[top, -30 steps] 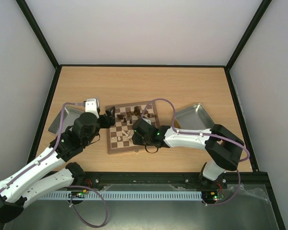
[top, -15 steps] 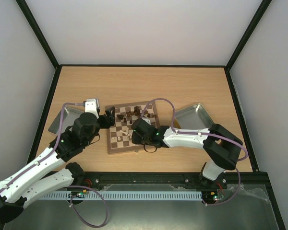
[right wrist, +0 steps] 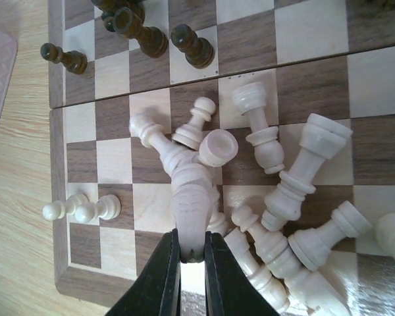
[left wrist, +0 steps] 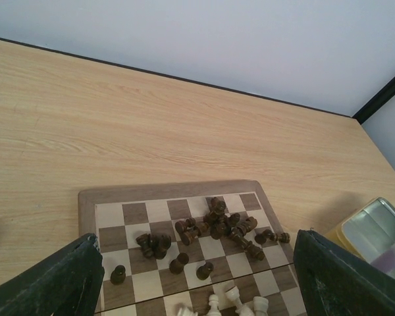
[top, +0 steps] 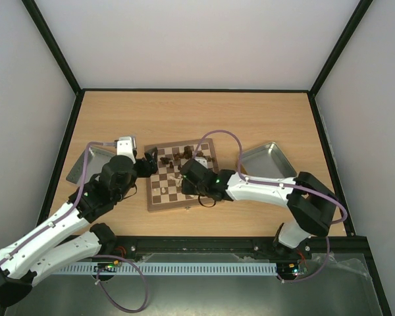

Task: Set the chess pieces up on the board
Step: Pick up the chess piece from the chessboard, then place the chess piece on the chessboard.

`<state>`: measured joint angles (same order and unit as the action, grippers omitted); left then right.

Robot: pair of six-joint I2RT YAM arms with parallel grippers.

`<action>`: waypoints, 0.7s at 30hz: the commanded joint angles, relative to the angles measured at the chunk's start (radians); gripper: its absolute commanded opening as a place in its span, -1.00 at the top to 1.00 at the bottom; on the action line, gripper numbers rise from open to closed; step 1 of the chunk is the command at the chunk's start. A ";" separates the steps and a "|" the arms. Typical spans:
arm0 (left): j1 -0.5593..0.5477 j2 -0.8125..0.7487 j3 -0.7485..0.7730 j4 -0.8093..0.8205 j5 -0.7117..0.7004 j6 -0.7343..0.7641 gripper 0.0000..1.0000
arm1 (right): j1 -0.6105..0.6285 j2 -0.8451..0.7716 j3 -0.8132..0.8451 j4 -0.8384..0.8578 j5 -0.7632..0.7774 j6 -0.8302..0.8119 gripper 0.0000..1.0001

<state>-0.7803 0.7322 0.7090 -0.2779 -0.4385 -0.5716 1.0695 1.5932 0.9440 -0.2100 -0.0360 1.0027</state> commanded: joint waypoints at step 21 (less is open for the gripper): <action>0.001 -0.016 -0.094 0.068 0.020 -0.053 -0.62 | 0.008 -0.231 -0.004 -0.580 0.011 -0.150 0.85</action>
<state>-0.7803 0.7288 0.6449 -0.2512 -0.4179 -0.6117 1.0695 1.4048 0.9539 -0.6022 -0.0490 0.8726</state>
